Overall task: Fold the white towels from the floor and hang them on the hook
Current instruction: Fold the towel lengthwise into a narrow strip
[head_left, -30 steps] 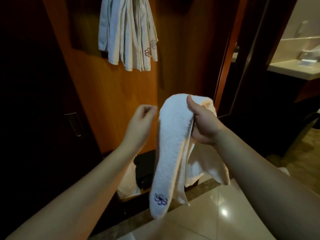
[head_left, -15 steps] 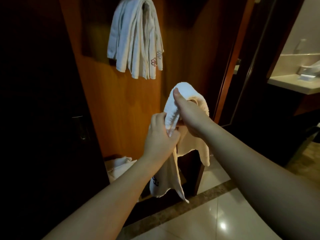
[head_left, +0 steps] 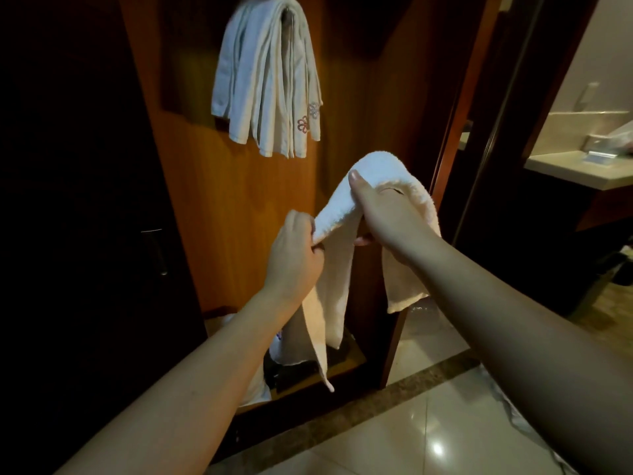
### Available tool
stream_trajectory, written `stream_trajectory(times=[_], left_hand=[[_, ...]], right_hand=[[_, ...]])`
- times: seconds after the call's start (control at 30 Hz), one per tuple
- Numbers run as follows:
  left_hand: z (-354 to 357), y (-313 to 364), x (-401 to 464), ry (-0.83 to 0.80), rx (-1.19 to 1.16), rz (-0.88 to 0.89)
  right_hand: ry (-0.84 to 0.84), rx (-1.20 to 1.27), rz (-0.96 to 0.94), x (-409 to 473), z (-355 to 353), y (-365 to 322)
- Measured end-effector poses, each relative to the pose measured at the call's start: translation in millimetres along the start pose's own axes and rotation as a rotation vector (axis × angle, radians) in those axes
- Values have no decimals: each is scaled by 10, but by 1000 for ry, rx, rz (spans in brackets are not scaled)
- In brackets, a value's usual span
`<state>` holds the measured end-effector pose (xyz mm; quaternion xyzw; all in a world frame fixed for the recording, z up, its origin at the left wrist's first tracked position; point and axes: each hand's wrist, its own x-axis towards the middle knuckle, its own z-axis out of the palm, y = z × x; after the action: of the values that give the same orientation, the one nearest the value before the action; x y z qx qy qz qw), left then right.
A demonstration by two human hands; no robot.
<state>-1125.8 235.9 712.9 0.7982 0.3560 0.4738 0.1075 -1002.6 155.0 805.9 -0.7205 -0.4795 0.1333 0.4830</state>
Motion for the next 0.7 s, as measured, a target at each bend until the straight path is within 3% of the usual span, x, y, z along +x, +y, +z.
stream_trajectory(times=[0.1, 0.3, 0.7], left_hand=[[103, -115, -44, -63, -46, -78], [284, -396, -166, -159, 95, -188], [476, -1013, -374, -214, 157, -323]], right_hand=[[19, -29, -7, -14, -44, 18], [150, -75, -46, 55, -171, 40], [286, 432, 180, 214, -233, 236]])
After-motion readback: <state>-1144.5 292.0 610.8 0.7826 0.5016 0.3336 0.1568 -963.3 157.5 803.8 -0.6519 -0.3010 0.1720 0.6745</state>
